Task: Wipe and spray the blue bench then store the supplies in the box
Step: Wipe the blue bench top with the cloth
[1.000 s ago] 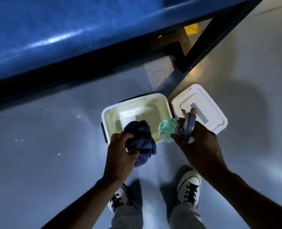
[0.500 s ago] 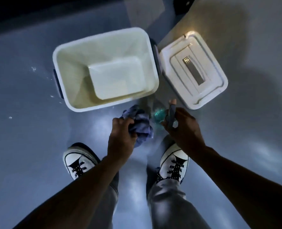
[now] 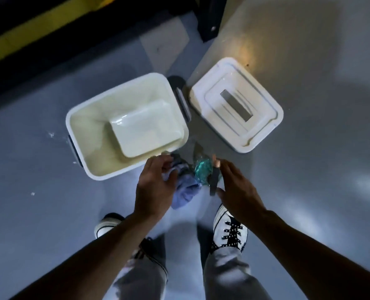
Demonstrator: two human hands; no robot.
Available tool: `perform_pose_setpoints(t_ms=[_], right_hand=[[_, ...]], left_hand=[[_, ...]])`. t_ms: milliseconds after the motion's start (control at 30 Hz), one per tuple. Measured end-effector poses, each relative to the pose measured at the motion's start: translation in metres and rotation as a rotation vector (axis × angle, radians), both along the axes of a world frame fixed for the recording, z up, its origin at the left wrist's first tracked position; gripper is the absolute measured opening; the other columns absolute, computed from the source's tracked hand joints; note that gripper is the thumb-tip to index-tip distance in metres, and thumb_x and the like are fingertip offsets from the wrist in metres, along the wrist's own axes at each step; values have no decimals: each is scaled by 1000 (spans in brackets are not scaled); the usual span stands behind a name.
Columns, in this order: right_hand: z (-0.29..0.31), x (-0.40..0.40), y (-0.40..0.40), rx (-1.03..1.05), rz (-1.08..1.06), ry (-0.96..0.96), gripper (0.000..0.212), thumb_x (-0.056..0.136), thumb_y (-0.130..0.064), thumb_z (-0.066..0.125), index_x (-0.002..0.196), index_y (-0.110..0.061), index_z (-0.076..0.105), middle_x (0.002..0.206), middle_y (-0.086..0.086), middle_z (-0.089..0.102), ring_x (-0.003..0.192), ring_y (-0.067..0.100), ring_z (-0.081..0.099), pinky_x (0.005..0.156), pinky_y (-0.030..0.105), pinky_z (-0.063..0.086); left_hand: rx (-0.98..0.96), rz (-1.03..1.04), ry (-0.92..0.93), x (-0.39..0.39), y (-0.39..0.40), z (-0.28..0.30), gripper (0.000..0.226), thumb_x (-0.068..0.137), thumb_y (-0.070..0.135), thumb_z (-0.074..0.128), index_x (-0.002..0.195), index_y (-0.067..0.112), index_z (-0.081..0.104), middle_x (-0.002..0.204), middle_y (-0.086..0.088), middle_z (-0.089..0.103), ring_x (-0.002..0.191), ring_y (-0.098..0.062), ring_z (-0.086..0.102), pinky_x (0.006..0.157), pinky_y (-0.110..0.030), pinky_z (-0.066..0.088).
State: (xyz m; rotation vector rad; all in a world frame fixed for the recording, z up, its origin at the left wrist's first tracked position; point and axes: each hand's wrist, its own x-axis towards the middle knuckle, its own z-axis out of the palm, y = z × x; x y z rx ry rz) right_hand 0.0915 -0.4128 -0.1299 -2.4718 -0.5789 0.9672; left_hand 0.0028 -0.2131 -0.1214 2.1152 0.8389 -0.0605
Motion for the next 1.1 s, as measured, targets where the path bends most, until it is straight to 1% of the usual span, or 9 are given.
perform_pose_setpoints(t_ms=[133, 333, 467, 533, 667, 800, 933, 1000, 1100], right_hand=[[12, 25, -8, -46, -331, 29, 48, 92, -10, 62, 139, -20, 54, 136, 3, 58, 106, 22, 63, 95, 38, 53], [-22, 105, -15, 18, -1075, 338, 30, 87, -18, 70, 116, -13, 68, 107, 16, 73, 101, 37, 70, 95, 52, 57], [-49, 141, -19, 55, -1284, 413, 39, 89, -14, 70, 126, -7, 59, 106, 11, 65, 96, 31, 67, 96, 53, 57], [-61, 152, -20, 38, -1372, 423, 32, 88, -12, 69, 118, -3, 62, 90, 7, 63, 83, 25, 64, 93, 53, 59], [-70, 162, -19, 7, -1466, 455, 9, 89, -10, 63, 83, -6, 58, 75, 7, 57, 67, 21, 57, 91, 50, 58], [-66, 164, -26, 26, -1477, 478, 11, 86, -15, 65, 88, -7, 60, 86, 11, 61, 77, 24, 60, 85, 43, 57], [-40, 170, -37, 75, -1488, 405, 11, 79, -11, 66, 70, -11, 59, 84, 13, 61, 80, 27, 59, 95, 61, 53], [-21, 177, -39, 75, -1438, 311, 6, 68, -15, 63, 66, -12, 59, 81, 13, 60, 75, 26, 59, 87, 68, 54], [6, 183, -34, 57, -1360, 214, 20, 61, -20, 58, 77, -10, 66, 80, 14, 63, 71, 25, 62, 70, 45, 61]], left_hand=[[99, -133, -82, 80, 18, 28, 16, 94, 18, 61, 109, 19, 66, 102, 3, 67, 82, -13, 64, 80, -33, 57], [448, -530, -49, 176, 23, -12, 36, 92, 28, 59, 123, 9, 65, 115, -16, 67, 99, -34, 67, 85, -42, 57], [345, -525, 287, 239, 11, -44, 57, 93, 35, 65, 142, 13, 45, 139, -14, 52, 126, -35, 55, 102, -44, 48], [277, -478, 405, 260, 5, -61, 66, 94, 34, 65, 148, 14, 34, 147, -13, 45, 132, -37, 50, 104, -45, 47], [217, -397, 490, 267, -2, -87, 78, 90, 34, 68, 153, 14, 25, 154, -13, 37, 138, -38, 42, 109, -49, 43], [243, -351, 469, 259, 1, -85, 77, 86, 39, 70, 148, 18, 30, 146, -15, 41, 134, -38, 43, 105, -50, 46], [255, -310, 381, 265, 0, -52, 60, 89, 36, 65, 140, 17, 41, 138, -12, 43, 129, -35, 45, 100, -46, 47], [265, -291, 297, 267, 1, -28, 50, 91, 34, 61, 136, 15, 47, 137, -13, 43, 128, -35, 47, 101, -45, 46], [243, -193, 176, 259, 14, 7, 42, 96, 28, 58, 135, 15, 52, 135, -14, 47, 126, -34, 50, 102, -46, 51]])
